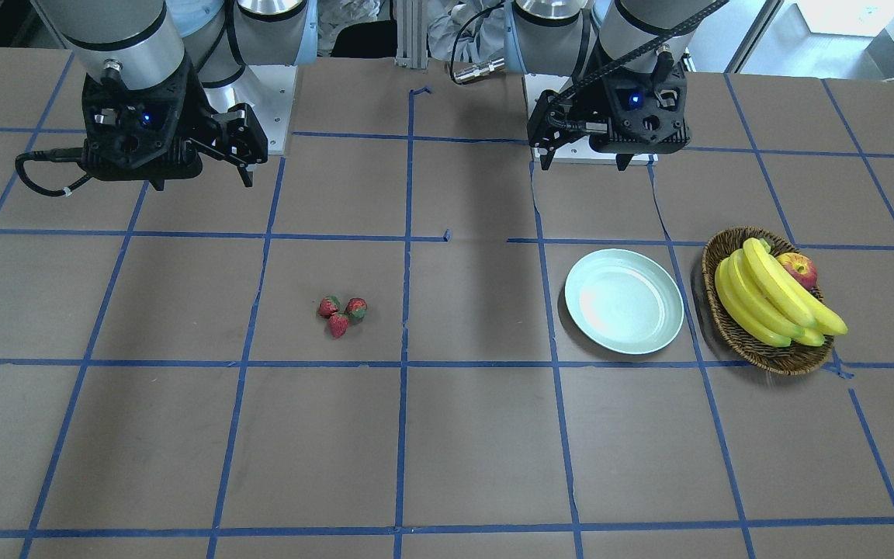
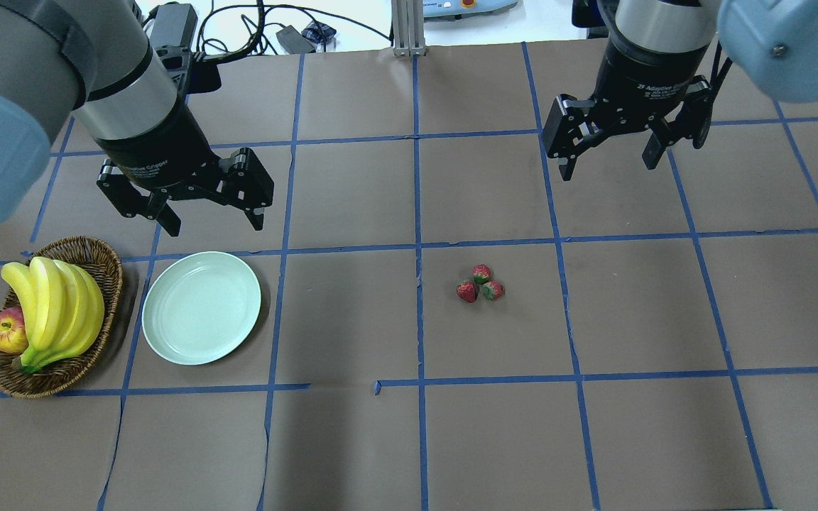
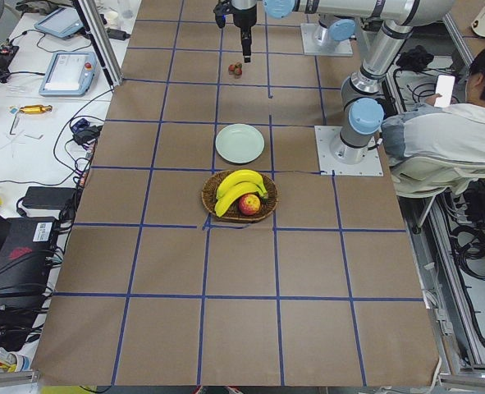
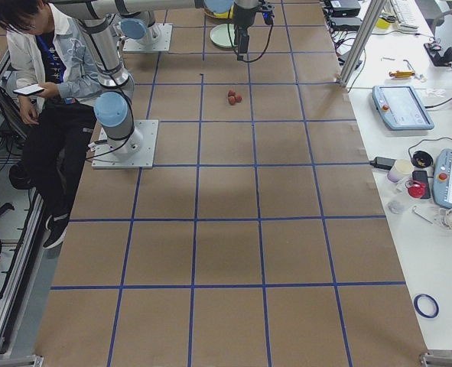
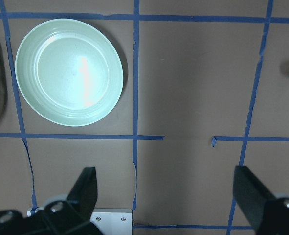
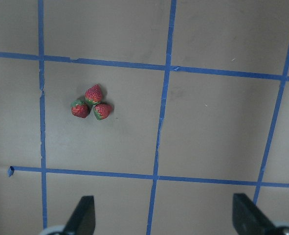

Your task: Collect all strawberries into plate

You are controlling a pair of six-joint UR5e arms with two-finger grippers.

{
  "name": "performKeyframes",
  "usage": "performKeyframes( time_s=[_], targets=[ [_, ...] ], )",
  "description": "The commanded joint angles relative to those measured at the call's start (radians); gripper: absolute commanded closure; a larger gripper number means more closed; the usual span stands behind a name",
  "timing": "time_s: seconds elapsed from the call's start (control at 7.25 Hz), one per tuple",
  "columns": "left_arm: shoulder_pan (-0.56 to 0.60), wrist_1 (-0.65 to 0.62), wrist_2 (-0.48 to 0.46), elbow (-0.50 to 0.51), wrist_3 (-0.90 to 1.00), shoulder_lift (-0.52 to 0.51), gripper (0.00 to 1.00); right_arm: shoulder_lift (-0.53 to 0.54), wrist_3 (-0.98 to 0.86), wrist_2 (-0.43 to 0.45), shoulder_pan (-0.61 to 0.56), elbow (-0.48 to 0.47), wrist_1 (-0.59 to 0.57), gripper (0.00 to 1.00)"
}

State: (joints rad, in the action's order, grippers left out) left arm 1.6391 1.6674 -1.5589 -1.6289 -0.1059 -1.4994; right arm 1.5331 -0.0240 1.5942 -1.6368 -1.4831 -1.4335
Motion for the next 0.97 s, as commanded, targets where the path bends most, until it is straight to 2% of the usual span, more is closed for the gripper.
performKeyframes(
  time_s=[0.0, 0.83],
  targets=[
    [-0.001, -0.035, -0.007, -0.003, 0.008, -0.008, 0.00, 0.007, 0.004, -0.002, -0.001, 0.006, 0.004, 0.00],
    [-0.005, -0.089, -0.006, -0.034, 0.008, -0.012, 0.00, 0.010, 0.004, -0.008, -0.003, 0.007, 0.002, 0.00]
  ],
)
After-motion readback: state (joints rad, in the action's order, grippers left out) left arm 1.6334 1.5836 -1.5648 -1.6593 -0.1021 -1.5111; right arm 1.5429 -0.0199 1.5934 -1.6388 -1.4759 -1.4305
